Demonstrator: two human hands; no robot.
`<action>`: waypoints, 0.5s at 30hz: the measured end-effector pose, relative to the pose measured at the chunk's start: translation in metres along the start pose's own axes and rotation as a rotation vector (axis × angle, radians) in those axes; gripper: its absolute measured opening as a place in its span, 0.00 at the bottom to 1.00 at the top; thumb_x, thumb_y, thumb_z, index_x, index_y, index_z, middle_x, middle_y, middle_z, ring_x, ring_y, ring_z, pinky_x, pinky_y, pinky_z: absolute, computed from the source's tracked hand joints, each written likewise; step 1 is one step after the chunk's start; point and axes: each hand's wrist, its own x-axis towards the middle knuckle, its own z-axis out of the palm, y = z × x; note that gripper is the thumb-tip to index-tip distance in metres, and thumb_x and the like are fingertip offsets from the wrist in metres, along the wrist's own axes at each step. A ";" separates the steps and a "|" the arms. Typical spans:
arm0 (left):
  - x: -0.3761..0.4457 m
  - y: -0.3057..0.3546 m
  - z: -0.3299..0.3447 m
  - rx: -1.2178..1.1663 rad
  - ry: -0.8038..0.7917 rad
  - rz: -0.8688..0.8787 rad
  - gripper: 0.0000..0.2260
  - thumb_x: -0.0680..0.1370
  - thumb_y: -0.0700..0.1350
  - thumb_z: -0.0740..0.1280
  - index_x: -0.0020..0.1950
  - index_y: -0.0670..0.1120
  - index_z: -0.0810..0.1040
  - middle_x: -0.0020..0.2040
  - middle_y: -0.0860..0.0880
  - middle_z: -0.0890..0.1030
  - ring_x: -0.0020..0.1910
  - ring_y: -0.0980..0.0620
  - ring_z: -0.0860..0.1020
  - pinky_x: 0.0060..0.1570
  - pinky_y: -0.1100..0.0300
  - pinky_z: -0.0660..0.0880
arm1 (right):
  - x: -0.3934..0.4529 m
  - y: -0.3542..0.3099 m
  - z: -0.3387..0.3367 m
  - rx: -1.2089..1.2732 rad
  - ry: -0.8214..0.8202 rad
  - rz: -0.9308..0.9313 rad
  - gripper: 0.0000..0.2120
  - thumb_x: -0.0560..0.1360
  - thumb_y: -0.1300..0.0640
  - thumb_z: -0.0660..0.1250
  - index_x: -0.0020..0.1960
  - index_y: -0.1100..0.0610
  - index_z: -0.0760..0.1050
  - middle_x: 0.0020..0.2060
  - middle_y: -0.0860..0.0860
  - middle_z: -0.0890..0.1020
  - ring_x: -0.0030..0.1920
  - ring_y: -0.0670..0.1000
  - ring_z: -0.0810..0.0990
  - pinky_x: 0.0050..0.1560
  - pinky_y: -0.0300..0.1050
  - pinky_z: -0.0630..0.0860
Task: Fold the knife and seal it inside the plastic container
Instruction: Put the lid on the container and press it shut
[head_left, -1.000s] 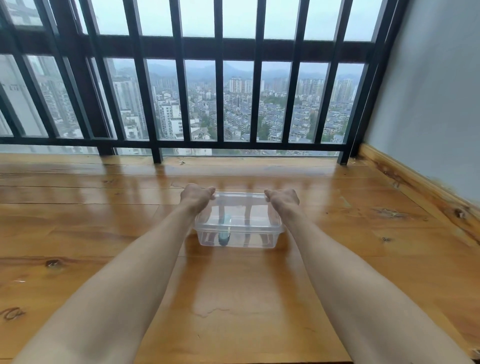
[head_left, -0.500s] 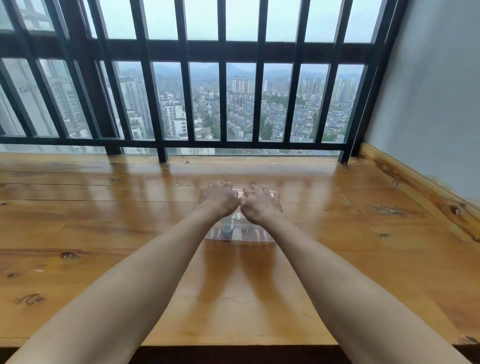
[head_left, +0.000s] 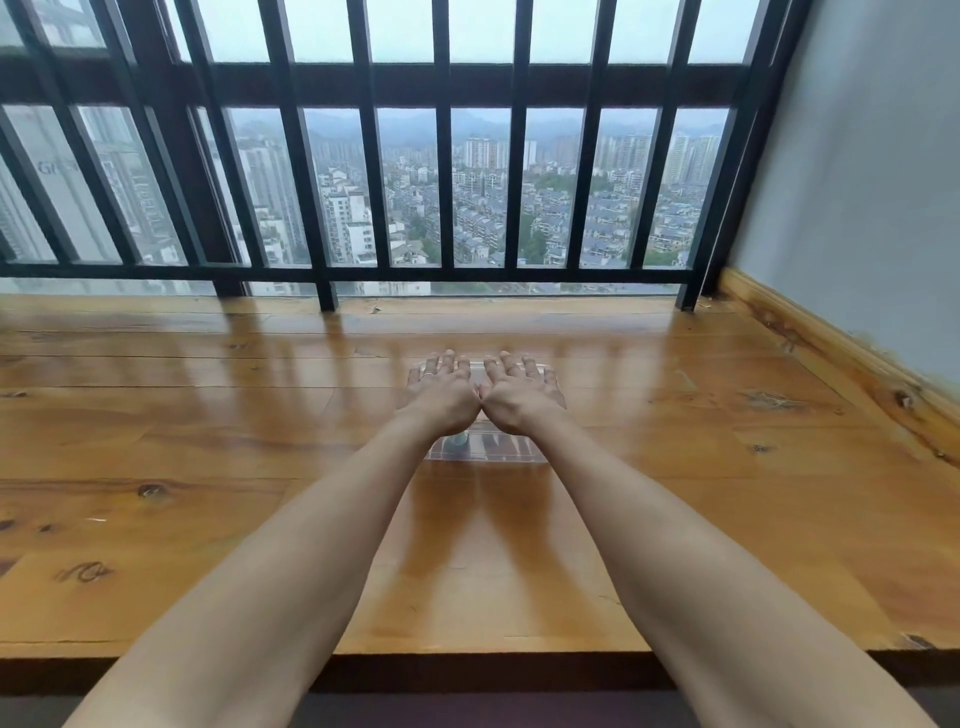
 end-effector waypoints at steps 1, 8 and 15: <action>0.001 0.000 0.001 0.008 0.009 -0.002 0.26 0.83 0.51 0.46 0.80 0.44 0.48 0.81 0.45 0.46 0.79 0.45 0.44 0.76 0.46 0.42 | 0.001 0.000 0.000 0.000 0.008 -0.003 0.29 0.81 0.42 0.42 0.79 0.49 0.46 0.80 0.48 0.45 0.79 0.54 0.41 0.77 0.57 0.40; 0.027 -0.004 0.004 0.019 0.049 -0.019 0.26 0.83 0.51 0.45 0.80 0.45 0.49 0.81 0.45 0.48 0.79 0.45 0.46 0.76 0.47 0.43 | 0.023 0.001 -0.003 0.037 0.058 -0.027 0.28 0.81 0.45 0.45 0.79 0.49 0.50 0.80 0.49 0.50 0.79 0.54 0.44 0.77 0.57 0.42; 0.050 -0.007 0.004 0.006 0.060 -0.025 0.26 0.83 0.51 0.44 0.80 0.45 0.50 0.81 0.46 0.49 0.79 0.45 0.46 0.76 0.47 0.43 | 0.048 0.004 -0.001 0.076 0.114 -0.036 0.26 0.81 0.47 0.46 0.78 0.50 0.55 0.79 0.48 0.55 0.79 0.53 0.48 0.77 0.56 0.44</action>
